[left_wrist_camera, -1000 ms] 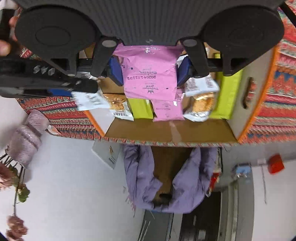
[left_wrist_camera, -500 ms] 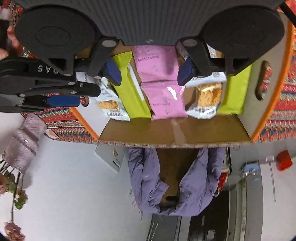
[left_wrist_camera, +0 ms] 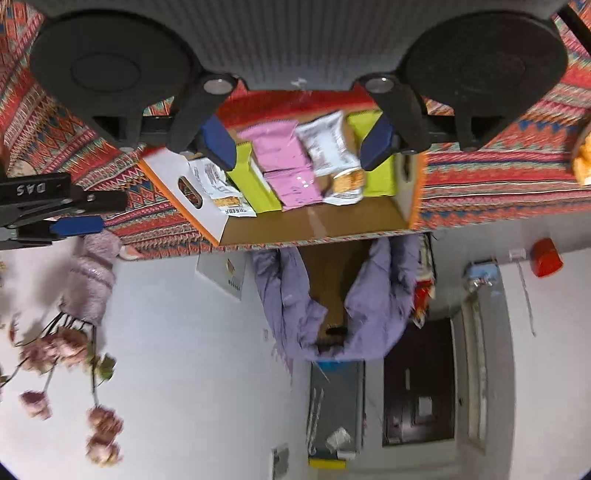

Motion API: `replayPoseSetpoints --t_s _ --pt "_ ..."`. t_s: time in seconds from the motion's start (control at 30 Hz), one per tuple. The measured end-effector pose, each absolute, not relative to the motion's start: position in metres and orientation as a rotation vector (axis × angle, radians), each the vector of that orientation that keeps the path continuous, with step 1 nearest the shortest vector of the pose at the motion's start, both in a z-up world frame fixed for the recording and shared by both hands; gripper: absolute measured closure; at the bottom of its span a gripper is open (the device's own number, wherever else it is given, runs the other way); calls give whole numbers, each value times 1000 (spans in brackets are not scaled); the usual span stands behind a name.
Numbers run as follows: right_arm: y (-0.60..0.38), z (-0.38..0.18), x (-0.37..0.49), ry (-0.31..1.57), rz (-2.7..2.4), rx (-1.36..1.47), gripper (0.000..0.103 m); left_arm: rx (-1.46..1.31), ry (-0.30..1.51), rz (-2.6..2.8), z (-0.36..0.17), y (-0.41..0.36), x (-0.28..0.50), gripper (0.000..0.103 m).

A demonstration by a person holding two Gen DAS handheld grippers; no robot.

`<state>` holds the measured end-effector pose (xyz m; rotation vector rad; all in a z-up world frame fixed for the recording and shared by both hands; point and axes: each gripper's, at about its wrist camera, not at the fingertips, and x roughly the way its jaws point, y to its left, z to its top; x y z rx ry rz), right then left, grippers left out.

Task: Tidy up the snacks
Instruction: 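Lower the pink packet and white sachet into the box and open both grippers, then move both grippers back to the remaining snacks on the table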

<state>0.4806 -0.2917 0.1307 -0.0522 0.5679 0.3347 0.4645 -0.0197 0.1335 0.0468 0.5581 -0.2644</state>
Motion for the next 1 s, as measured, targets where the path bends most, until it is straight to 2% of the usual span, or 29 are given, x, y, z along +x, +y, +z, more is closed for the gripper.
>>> replayPoseSetpoints --t_s 0.13,0.3,0.57,0.67,1.0 --pt "-295 135 417 505 345 -40 32 59 489 -280 137 1 395 17" --pt "-287 132 336 419 372 -70 21 77 465 -231 119 13 320 14" --pt "-284 108 242 372 313 -57 16 63 388 -160 106 18 217 3" --pt "-284 94 209 356 296 -29 13 64 397 -136 97 18 193 2" --pt "-276 49 169 429 290 13 13 39 512 -120 60 11 167 2"
